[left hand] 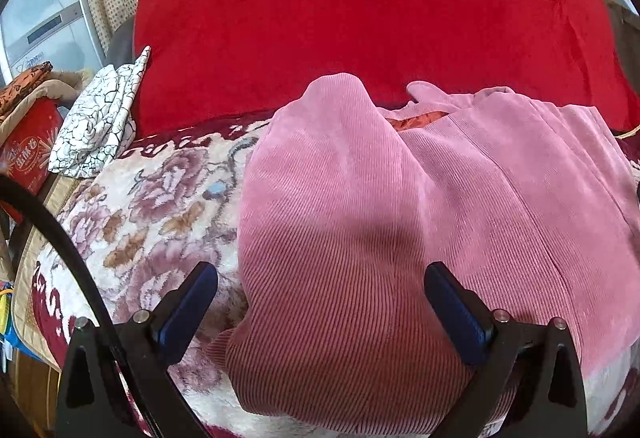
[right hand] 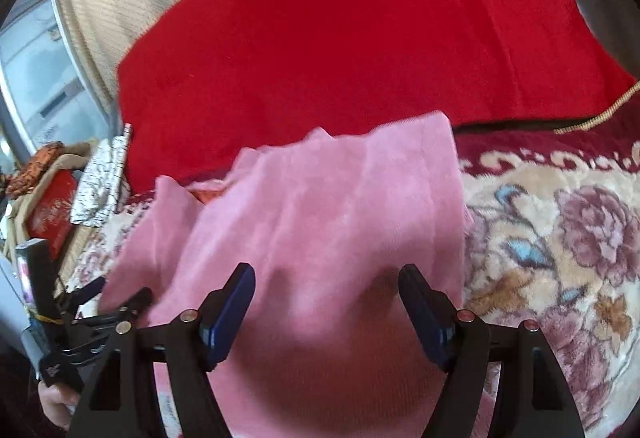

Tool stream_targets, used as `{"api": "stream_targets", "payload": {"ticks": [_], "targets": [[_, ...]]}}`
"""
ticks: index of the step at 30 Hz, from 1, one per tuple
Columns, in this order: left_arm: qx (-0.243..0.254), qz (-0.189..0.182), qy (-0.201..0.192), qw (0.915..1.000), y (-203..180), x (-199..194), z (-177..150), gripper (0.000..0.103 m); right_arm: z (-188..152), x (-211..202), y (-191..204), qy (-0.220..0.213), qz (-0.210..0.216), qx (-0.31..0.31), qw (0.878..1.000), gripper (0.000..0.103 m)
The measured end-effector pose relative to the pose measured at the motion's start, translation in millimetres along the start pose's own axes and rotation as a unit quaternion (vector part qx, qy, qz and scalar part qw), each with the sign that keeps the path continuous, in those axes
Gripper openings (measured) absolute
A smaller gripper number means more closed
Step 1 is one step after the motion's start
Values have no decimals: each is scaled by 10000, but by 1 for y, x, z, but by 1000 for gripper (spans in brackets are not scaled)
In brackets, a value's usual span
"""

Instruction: Fold large clothes

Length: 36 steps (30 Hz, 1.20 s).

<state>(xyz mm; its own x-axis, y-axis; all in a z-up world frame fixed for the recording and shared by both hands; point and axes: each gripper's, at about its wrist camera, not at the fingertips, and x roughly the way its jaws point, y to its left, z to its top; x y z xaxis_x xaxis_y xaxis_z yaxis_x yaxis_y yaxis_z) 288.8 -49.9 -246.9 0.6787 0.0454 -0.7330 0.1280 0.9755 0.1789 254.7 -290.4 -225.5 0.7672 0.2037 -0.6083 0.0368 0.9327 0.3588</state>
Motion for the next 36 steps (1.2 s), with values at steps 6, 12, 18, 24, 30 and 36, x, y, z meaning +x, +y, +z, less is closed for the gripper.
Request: {"api": "stream_targets", "payload": {"ticks": [6, 12, 18, 24, 30, 36], "targets": [[57, 29, -41, 10000, -1, 0, 0, 103, -10, 22, 12, 546, -7, -179, 9983, 77], [67, 37, -36, 10000, -1, 0, 0, 103, -11, 26, 11, 612, -30, -206, 9979, 77], [91, 8, -57, 9999, -2, -2, 1, 103, -14, 17, 6, 540, 75, -110, 9985, 77], [-238, -371, -287, 9986, 7, -16, 10, 103, -29, -28, -14, 180, 710, 390, 9966, 78], [-25, -759, -207, 9969, -5, -19, 6, 103, -46, -67, -42, -104, 981, 1176, 9881, 84], [119, -421, 204, 9988, -8, -1, 2, 103, -78, -67, -54, 385, 1391, 1749, 9739, 84]]}}
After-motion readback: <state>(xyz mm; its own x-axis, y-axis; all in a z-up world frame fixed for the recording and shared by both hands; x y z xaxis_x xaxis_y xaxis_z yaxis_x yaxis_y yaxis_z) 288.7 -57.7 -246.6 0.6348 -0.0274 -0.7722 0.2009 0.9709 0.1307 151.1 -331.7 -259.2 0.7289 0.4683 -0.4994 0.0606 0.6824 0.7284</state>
